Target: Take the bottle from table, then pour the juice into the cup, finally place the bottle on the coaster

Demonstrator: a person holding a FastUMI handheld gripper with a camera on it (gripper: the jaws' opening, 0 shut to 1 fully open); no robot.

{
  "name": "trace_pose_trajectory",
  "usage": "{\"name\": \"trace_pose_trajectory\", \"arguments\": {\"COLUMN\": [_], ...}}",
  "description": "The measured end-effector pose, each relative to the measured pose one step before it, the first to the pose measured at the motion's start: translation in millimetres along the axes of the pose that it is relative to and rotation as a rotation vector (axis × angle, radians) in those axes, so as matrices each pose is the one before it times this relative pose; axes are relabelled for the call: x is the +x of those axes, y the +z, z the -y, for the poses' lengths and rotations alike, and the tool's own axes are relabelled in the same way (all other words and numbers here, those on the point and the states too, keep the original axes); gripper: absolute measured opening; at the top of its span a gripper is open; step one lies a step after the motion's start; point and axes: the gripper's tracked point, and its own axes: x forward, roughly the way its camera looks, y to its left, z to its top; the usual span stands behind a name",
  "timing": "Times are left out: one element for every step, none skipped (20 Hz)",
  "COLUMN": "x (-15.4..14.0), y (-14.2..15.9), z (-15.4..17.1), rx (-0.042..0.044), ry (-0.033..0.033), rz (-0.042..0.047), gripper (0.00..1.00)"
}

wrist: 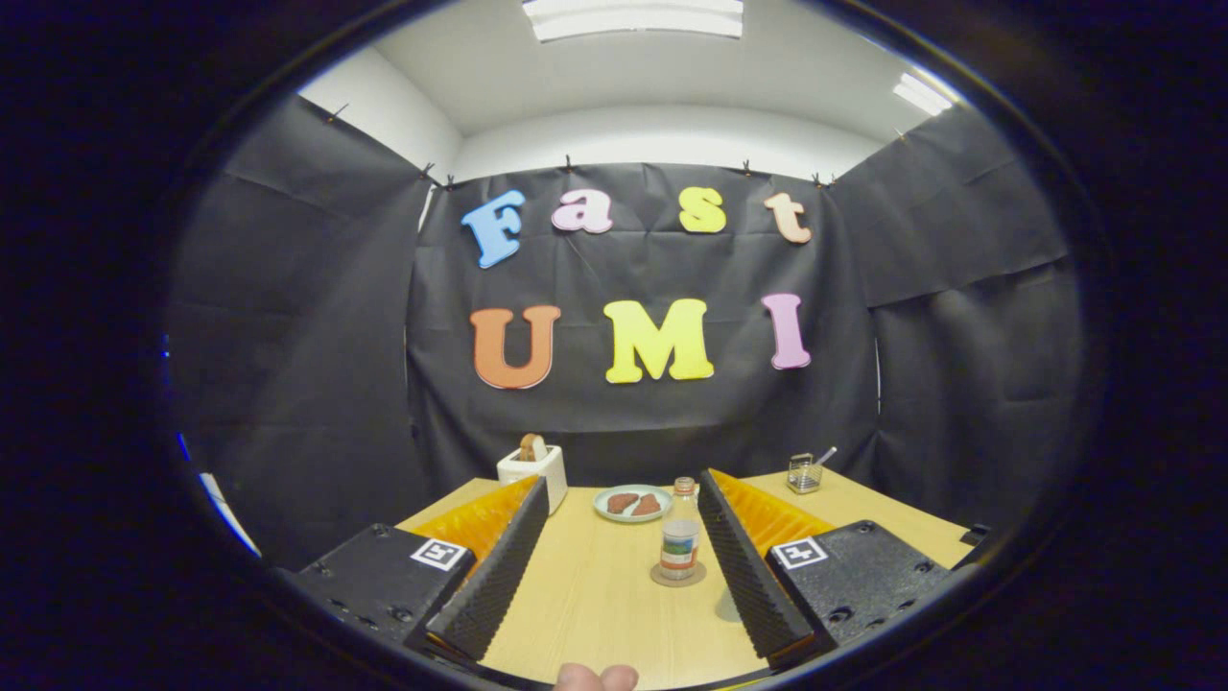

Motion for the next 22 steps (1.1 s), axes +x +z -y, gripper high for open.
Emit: {"name": "trace_pose_trajectory", "arguments": {"x": [-3.71,-3.09,-2.28,-1.86,-0.84,-0.37,-0.86,-1.36,-0.68,0.06,-0.13,1.0,1.61,0.39,-0.23,0.5,-0.1,-0.46,0.24,0.12,0.3,0.33], "y": [-1.87,1.15,-0.06,-0.13,-1.73,-0.31,-0.19,1.21,1.74,2.74,1.71,0.93,-0.52,-0.19,-0.82,0.46,0.78,0.83,-0.82,-0.07,0.15,0.46], "z": [0.76,-2.55,-1.66,-0.81,-0.3,-0.58,1.42,2.27,1.77,1.94,1.53,0.35,-0.22,0.32,0.61,0.75,0.35,0.88,0.83,1.1,-0.17,0.77], "rx": [0.00206,0.0056,0.00447,0.00047,0.00226,0.00126,-0.00103,-0.00102,-0.00158,-0.00085,0.00026,0.00243,0.00014,-0.00364,-0.00468,-0.00267,0.00042,0.00168,0.00139,0.0014,0.00133,0.0006], "ry": [0.00385,0.00872,0.00673,0.00556,0.00693,0.00491,0.00113,-0.00274,-0.00281,-0.00304,-0.00245,-0.00009,0.00209,-0.00003,-0.0015,0.00011,-0.00046,-0.00068,-0.0022,-0.00052,-0.00102,-0.00033], "rz": [-0.00103,0.00607,0.00243,0.0027,-0.00054,-0.00059,0.00025,0.00138,0.00294,0.00539,0.00417,0.00249,0.00082,-0.00151,-0.0008,0.00042,0.00186,0.00031,-0.00074,-0.00068,0.0003,0.00117], "gripper": [1.0,1.0,1.0,1.0,1.0,1.0,1.0,1.0,1.0,1.0,1.0,1.0,1.0,1.0,1.0,1.0,1.0,1.0,1.0,1.0,1.0,1.0]}}
